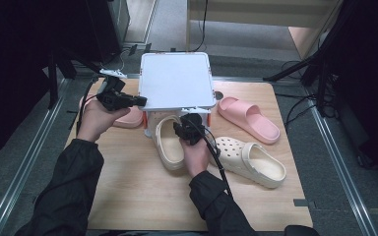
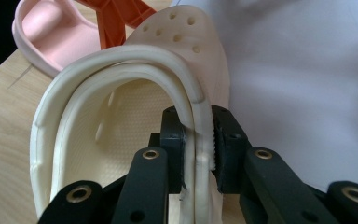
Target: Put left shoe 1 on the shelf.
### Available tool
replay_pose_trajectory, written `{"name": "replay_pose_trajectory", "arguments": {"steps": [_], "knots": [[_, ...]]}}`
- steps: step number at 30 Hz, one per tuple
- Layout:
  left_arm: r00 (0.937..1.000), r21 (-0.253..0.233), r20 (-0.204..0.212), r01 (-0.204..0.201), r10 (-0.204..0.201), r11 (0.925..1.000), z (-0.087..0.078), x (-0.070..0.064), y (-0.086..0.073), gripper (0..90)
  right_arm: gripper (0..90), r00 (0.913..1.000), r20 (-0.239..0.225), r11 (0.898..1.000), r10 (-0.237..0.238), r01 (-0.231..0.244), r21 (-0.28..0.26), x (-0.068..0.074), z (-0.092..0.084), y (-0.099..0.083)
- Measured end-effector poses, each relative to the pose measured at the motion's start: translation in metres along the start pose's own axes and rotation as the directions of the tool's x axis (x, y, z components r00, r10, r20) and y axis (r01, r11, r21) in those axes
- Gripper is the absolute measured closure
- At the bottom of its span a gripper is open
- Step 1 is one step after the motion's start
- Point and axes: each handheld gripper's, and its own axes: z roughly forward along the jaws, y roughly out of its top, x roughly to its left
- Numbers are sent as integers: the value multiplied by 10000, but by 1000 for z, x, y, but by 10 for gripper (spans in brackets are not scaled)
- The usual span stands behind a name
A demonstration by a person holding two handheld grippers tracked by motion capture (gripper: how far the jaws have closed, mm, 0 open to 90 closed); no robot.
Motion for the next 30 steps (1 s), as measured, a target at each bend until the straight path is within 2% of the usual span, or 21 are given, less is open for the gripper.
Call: {"name": "replay_pose_trajectory", "arguments": {"steps": [5, 9, 11, 12, 14, 17, 20, 22, 23, 24, 25, 26, 27, 28, 29, 30], "knots": [[10000, -64, -52, 10, -11, 10000, 0, 0, -1, 883, 748, 9999, -153, 10000, 77, -78, -27, 2, 2, -1], [9999, -50, -130, -43, 43, 10000, 0, -2, -1, 883, 699, 9988, -481, 9999, 107, -108, -20, 1, -2, -1], [9998, -37, -184, -67, 66, 10000, 0, -2, -1, 883, 676, 9989, -456, 9999, -126, 121, -110, 1, -6, 0], [9998, -25, -192, -38, 37, 10000, 0, -3, -1, 883, 676, 9984, -346, 9990, -439, 435, -111, 3, -12, 0], [9998, -18, -217, -33, 32, 10000, 0, -3, -1, 883, 676, 9983, -351, 9988, -472, 468, -138, 3, -15, 1], [9996, -69, -276, -78, 76, 9999, 0, -4, -1, 883, 661, 9958, -732, 9985, -543, 539, -78, 0, -29, 2], [9995, -72, -299, -85, 83, 9999, 0, -4, -1, 884, 661, 9936, -881, 9975, -708, 701, -109, -1, -37, 1], [9995, -92, -305, -87, 85, 9999, 0, -4, -1, 885, 727, 9881, -1166, 9948, -1004, 978, -278, -3, -52, -4], [9995, -92, -305, -87, 85, 9999, 0, -4, -1, 886, 727, 9881, -1166, 9948, -1004, 978, -278, -3, -52, -4], [9995, -96, -317, -80, 77, 9999, 0, -5, -2, 886, 773, 9799, -1541, 9918, -1265, 1217, -399, -4, -62, -11], [9994, -97, -325, -77, 73, 9999, 0, -5, -2, 886, 793, 9756, -1678, 9897, -1416, 1364, -424, -4, -66, -15], [9994, -97, -325, -77, 73, 9999, 0, -5, -2, 886, 793, 9756, -1678, 9897, -1416, 1364, -424, -4, -66, -15], [9994, -94, -323, -85, 82, 9999, 0, -5, -2, 886, 811, 9707, -1808, 9872, -1585, 1523, -476, -3, -70, -19], [9994, -98, -331, -67, 64, 9999, 0, -5, -2, 886, 822, 9618, -2058, 9836, -1804, 1746, -461, -3, -75, -26], [9994, -98, -331, -67, 64, 9999, 0, -5, -2, 886, 822, 9618, -2058, 9836, -1804, 1746, -461, -3, -75, -26], [9994, -99, -350, -51, 48, 9999, 0, -6, -2, 886, 825, 9573, -2174, 9816, -1908, 1855, -445, -4, -78, -29]]}}
